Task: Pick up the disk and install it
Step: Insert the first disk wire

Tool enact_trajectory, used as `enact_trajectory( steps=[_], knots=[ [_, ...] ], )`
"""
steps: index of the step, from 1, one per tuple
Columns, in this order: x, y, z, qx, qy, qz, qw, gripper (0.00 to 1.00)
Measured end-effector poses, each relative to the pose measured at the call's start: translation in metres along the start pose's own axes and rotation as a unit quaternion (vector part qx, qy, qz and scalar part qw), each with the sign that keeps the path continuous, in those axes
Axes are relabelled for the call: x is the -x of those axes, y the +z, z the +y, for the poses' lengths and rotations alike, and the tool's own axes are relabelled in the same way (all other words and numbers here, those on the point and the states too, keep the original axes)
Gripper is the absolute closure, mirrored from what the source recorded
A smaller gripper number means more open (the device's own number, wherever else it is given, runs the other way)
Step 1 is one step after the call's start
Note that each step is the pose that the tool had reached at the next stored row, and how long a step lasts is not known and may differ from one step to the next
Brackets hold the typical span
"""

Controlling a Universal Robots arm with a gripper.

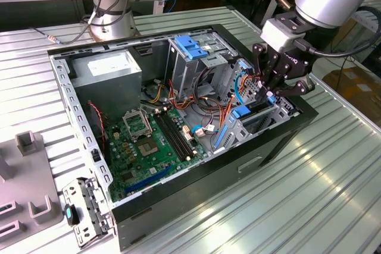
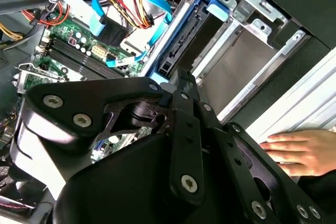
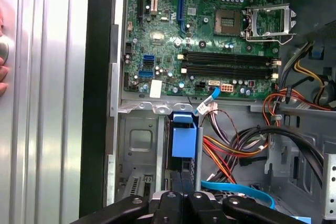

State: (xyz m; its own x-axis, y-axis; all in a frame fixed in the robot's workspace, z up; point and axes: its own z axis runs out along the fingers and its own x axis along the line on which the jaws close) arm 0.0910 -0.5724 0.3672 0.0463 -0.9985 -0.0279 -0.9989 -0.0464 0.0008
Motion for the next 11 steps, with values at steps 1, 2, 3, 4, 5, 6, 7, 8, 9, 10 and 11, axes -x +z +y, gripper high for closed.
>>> enact_trajectory(
  steps=[1,2,3,4,5,6,7,8,9,10,11],
  knots=[
    [-0.0001,-0.0003,-0.0012,0.0,0.0,0.0,1.0,0.89],
    [-0.0001,-0.0007,-0.0018,0.0,0.0,-0.0001,1.0,0.89],
    [-0.0001,-0.0017,-0.0018,0.0,0.0,0.0,1.0,0.89],
    [0.0001,-0.0037,-0.0018,0.0,0.0,-0.0001,1.0,0.89],
    [0.0003,-0.0055,-0.0019,0.0,0.0,-0.0001,1.0,0.89],
    [0.0003,-0.0076,-0.002,0.0,0.0,-0.0001,1.0,0.89],
    [0.0004,-0.0091,-0.002,0.0,0.0,-0.0001,1.0,0.89],
    [0.0004,-0.0113,-0.0021,0.0,0.0,-0.0001,1.0,0.89],
    [0.0004,-0.0129,-0.0022,-0.0001,0.0,-0.0002,1.0,0.89],
    [0.0004,-0.0131,-0.0022,-0.0001,0.0,-0.0002,1.0,0.89],
    [0.0004,-0.0131,-0.0022,-0.0003,0.0,-0.0003,1.0,0.89]
  ],
)
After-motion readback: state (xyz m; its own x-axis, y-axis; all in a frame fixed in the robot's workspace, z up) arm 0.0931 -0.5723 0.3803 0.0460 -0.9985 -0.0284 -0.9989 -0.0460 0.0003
